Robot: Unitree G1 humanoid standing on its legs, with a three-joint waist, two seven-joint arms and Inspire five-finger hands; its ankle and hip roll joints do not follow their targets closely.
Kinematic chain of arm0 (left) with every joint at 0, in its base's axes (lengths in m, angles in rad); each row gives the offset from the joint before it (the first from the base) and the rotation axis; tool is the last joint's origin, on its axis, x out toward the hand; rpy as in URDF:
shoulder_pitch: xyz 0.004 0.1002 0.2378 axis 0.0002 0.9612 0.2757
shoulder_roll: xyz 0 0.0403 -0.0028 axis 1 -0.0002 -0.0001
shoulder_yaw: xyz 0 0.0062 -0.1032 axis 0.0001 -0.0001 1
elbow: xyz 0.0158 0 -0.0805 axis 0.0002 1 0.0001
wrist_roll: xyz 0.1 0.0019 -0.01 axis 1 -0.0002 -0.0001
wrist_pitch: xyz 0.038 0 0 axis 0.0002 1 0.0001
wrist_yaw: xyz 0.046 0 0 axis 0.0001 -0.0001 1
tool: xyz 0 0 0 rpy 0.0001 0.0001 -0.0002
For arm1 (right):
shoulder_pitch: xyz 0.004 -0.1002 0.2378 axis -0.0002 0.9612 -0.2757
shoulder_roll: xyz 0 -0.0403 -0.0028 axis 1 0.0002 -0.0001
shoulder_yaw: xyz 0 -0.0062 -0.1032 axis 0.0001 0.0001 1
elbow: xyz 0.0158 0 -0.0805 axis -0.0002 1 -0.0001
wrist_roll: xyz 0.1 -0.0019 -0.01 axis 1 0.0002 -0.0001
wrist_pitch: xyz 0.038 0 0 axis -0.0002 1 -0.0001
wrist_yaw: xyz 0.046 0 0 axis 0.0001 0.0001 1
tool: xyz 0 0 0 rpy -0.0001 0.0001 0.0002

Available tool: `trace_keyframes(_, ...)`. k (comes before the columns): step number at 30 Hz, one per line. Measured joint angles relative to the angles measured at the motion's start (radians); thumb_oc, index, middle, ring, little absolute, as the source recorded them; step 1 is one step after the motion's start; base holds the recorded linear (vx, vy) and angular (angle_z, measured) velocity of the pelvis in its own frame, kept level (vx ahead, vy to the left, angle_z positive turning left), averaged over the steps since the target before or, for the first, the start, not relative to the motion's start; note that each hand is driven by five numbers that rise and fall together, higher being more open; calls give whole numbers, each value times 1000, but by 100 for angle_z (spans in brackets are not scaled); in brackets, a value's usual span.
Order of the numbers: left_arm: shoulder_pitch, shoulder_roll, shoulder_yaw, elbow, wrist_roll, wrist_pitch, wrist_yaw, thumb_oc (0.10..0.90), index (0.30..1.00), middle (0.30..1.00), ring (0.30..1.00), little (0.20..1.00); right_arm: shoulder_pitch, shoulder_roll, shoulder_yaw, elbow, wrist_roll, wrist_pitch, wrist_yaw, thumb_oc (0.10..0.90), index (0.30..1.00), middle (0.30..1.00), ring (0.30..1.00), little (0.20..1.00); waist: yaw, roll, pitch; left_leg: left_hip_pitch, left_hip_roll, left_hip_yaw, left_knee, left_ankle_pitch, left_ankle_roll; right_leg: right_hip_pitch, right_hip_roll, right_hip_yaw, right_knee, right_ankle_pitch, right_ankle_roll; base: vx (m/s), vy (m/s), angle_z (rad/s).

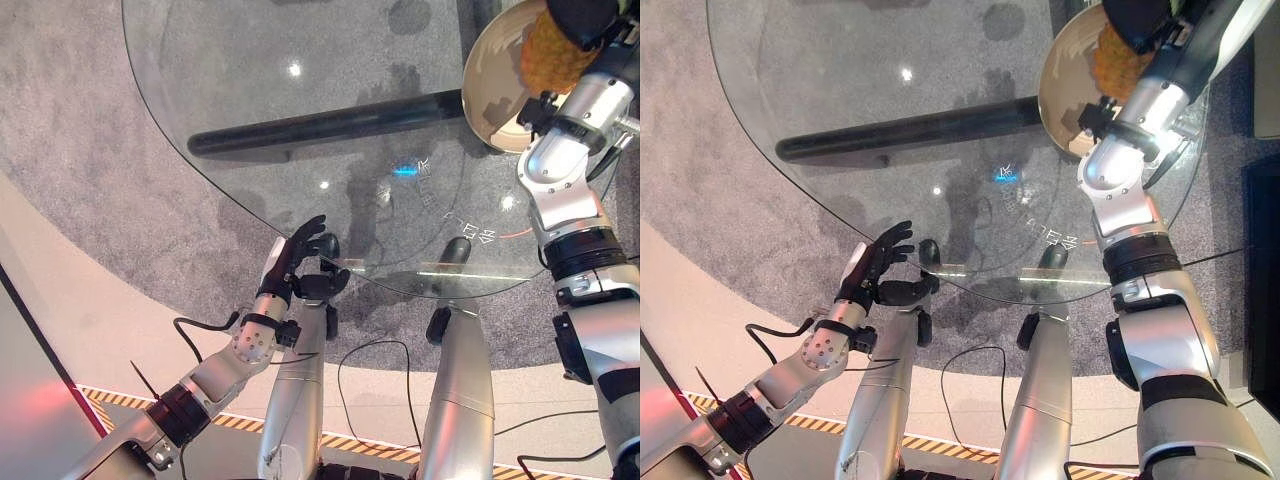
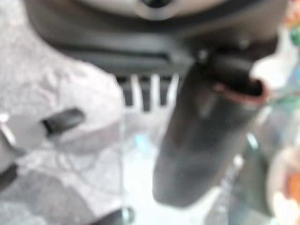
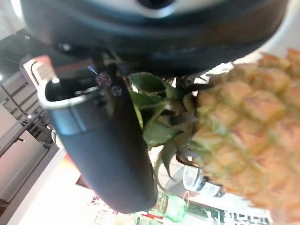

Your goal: Pick up the fruit to the plate

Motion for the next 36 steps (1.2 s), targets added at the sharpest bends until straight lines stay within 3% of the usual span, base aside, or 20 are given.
trace_keyframes(16,16,-29,9,30,0,2,-4,800,900,900,900,900,148,32,0,-138,-106,100,0,800,900,900,900,900,-45,-1,1,68,-5,4,6,-7,12,83,0,4,-30,17,4,0,2,0)
trace_keyframes(36,55,-28,43,40,0,2,-36,800,900,900,900,900,205,-19,0,-218,-238,216,-3,800,900,900,900,900,-64,-9,6,103,-7,6,39,-26,32,152,0,4,-66,34,11,0,0,0)
